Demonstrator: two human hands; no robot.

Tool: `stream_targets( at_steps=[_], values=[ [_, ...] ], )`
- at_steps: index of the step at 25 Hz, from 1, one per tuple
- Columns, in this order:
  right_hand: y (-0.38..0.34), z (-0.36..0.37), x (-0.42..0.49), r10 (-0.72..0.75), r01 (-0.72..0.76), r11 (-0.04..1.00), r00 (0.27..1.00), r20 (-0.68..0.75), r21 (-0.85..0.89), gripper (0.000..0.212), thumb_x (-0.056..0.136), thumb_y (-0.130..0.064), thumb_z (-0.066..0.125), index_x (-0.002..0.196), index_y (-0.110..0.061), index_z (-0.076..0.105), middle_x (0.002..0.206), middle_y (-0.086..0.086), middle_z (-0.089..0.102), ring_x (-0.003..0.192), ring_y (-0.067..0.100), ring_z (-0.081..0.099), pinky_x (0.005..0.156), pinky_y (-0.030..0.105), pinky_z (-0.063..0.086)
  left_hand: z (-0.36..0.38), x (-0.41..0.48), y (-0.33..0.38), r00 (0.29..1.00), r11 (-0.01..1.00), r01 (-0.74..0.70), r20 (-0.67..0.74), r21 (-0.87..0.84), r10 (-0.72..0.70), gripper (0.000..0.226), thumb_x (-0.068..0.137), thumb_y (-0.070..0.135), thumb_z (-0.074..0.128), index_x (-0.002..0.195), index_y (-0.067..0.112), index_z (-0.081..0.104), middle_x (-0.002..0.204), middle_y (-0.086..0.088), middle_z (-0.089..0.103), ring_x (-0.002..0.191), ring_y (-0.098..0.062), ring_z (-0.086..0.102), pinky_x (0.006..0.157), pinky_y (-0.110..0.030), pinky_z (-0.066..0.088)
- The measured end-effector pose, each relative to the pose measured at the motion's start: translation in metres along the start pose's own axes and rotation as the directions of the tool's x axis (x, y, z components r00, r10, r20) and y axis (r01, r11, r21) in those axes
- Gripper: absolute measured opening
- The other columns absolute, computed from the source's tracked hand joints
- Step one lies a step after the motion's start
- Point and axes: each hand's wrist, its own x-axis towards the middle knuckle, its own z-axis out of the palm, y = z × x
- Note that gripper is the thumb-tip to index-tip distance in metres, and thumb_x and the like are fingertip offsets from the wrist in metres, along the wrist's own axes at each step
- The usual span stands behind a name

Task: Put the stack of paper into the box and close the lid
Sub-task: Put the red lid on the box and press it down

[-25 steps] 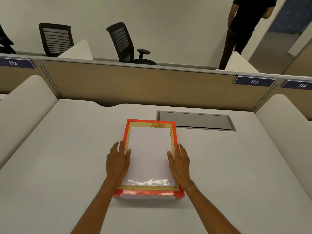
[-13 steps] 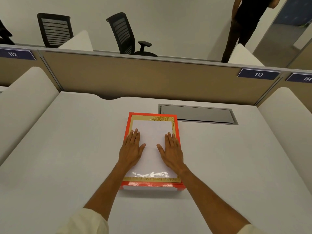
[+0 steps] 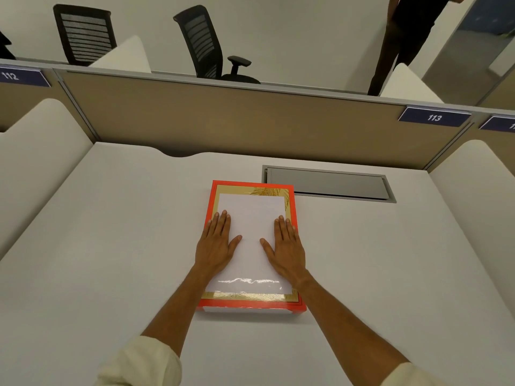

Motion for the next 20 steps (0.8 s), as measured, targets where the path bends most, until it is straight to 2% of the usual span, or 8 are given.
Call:
stream_targets(
  at_steps=[6, 14, 17, 20],
  values=[
    [0.0014, 0.0056, -0.0015, 0.006, -0.007, 0.999, 1.000, -0.021, -0.039, 0.081, 0.092, -0.065, 0.019, 0.154, -0.015, 0.004, 0.163, 0.003, 0.006, 0.150, 0.021, 0.003, 0.119, 0.031, -0.001, 0.0051, -0.0021, -0.0020, 1.000, 1.000, 0.011, -0.001, 0.024, -0.011, 0.084, 0.091, 0.066, 0.007, 0.153, 0.011, 0.017, 0.161, -0.005, 0.019, 0.149, -0.024, 0.017, 0.120, -0.037, 0.012],
    [0.0021, 0.0062, -0.0022, 0.004, -0.005, 0.999, 1.000, -0.029, -0.045, 0.082, 0.091, -0.066, 0.014, 0.154, -0.015, 0.004, 0.163, 0.003, 0.005, 0.150, 0.020, 0.002, 0.119, 0.031, -0.002, 0.0075, -0.0014, -0.0017, 1.000, 0.999, 0.012, -0.003, 0.048, -0.012, 0.085, 0.090, 0.067, 0.003, 0.154, 0.012, 0.014, 0.162, -0.005, 0.015, 0.150, -0.023, 0.014, 0.121, -0.037, 0.010],
    [0.0013, 0.0055, -0.0029, 0.012, -0.013, 0.999, 1.000, -0.014, -0.036, 0.082, 0.091, -0.066, 0.015, 0.154, -0.015, 0.005, 0.163, 0.002, 0.006, 0.150, 0.020, 0.003, 0.119, 0.031, 0.000, 0.0057, -0.0021, -0.0005, 1.000, 0.998, 0.019, 0.011, 0.055, -0.020, 0.085, 0.090, 0.067, 0.003, 0.154, 0.012, 0.014, 0.162, -0.004, 0.015, 0.150, -0.022, 0.013, 0.121, -0.037, 0.009],
    [0.0015, 0.0061, -0.0033, 0.011, -0.011, 1.000, 1.000, -0.009, -0.012, 0.086, 0.088, -0.070, 0.008, 0.154, -0.015, 0.007, 0.163, 0.003, 0.008, 0.150, 0.022, 0.006, 0.122, 0.035, 0.006, 0.0064, -0.0021, 0.0000, 1.000, 0.999, 0.013, 0.022, 0.051, -0.014, 0.088, 0.088, 0.069, 0.000, 0.154, 0.011, 0.014, 0.162, -0.005, 0.015, 0.150, -0.023, 0.013, 0.121, -0.037, 0.009]
  ],
)
